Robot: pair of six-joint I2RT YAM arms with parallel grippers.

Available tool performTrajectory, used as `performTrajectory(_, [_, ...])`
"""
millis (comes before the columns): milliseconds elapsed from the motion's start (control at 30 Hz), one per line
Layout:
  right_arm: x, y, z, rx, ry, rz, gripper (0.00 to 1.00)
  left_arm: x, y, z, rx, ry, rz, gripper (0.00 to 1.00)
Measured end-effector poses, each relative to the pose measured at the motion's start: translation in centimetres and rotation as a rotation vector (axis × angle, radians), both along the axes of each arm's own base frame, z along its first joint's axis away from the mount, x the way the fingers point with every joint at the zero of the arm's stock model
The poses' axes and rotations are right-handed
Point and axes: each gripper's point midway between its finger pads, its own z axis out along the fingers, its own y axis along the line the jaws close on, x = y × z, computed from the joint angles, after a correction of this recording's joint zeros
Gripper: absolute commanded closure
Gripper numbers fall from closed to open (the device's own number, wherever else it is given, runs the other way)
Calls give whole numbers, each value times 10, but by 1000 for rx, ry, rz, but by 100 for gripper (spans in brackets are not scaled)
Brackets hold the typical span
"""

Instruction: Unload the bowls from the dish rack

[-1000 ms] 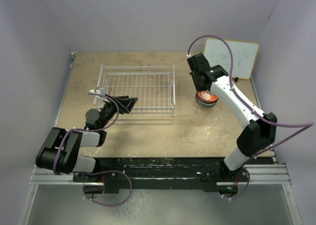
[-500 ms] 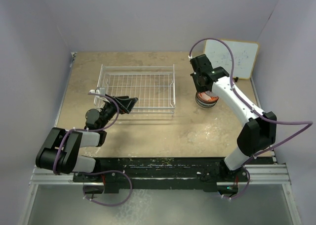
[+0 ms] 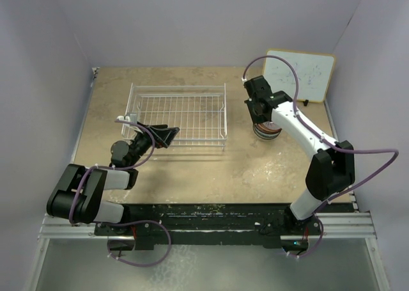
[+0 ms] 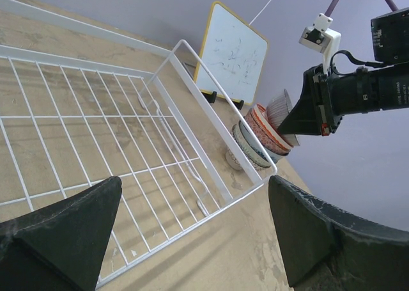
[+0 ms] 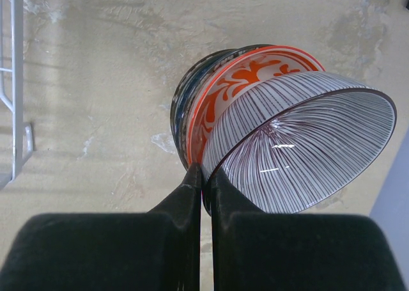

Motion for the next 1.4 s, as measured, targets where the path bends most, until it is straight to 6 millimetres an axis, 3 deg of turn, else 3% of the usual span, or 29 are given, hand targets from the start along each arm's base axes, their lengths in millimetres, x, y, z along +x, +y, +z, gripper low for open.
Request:
performTrajectory(200, [2,4,-6,22,-7,3,100,-1,-1,0,5,-7,-7,1])
performTrajectory(600, [5,4,-6,32,-22,-17,75,-2,-3,-1,11,-14,-23,1])
performTrajectory(733, [7,1,-3,25,-39,-32,71,-2,-3,-1,13,-17,-25,1])
performTrajectory(1033, [4,-2,26,60,-122,-51,64,-3,-5,-1,12,-31,-38,1])
performTrajectory(1233, [5,3,49,128,-215,-44,67,-3,-6,0,13,-34,-42,1])
performTrajectory(1400, [2,9,40,180,-224,-36,71,-4,-6,0,11,-33,-43,1])
